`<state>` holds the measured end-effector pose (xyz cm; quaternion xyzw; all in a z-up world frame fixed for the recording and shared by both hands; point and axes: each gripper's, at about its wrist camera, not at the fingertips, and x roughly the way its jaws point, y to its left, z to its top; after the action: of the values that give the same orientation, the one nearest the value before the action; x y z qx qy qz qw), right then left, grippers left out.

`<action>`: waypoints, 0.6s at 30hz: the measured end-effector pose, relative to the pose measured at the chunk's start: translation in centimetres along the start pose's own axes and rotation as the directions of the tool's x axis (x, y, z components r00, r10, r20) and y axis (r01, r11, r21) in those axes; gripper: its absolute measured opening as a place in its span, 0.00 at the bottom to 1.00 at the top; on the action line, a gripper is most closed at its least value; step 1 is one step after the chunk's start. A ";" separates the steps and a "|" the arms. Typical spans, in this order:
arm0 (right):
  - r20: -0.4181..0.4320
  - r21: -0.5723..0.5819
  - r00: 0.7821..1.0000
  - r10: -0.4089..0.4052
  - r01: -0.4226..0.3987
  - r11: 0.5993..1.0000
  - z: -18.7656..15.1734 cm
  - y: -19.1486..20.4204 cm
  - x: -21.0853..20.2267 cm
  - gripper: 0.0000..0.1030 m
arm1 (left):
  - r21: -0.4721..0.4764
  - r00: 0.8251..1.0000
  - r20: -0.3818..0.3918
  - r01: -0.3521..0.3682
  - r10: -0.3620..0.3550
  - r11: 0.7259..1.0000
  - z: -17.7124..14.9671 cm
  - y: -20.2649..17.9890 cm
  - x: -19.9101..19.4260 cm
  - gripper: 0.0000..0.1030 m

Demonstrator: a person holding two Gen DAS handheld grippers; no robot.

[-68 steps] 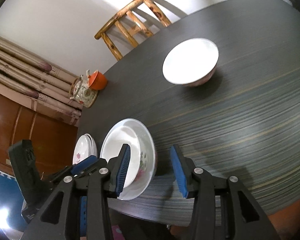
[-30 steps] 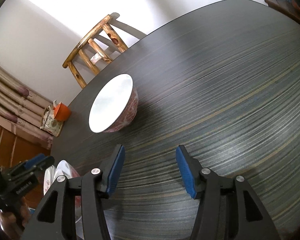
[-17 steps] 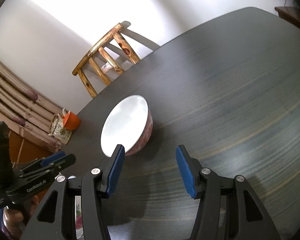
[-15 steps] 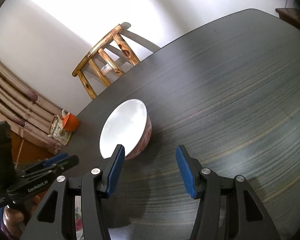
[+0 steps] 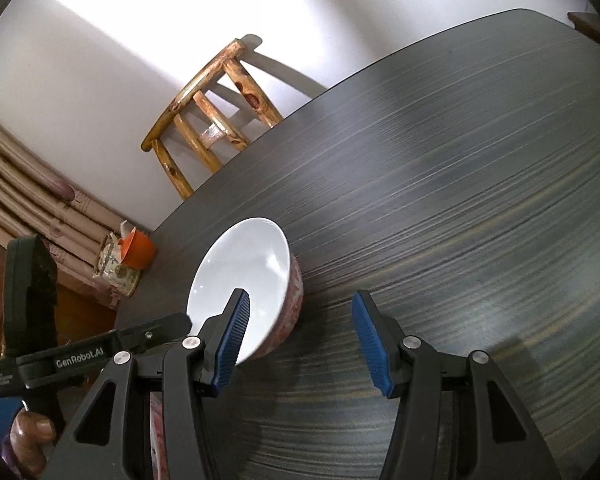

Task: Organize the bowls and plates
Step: 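Open both grippers and move them to the remaining white bowl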

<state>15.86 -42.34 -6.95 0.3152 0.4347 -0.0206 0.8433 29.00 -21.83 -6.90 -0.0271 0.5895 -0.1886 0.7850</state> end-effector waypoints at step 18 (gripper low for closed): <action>-0.095 -0.024 0.995 -0.038 0.036 0.999 1.2 0.2 3.9 0.31 | 0.009 0.996 -0.055 0.065 -0.065 0.998 0.9 -0.2 3.6 0.40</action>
<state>19.22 -41.95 -9.22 0.2983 0.4806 -0.0161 0.8245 30.68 -23.35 -9.88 -0.0367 0.6087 -0.2179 0.7620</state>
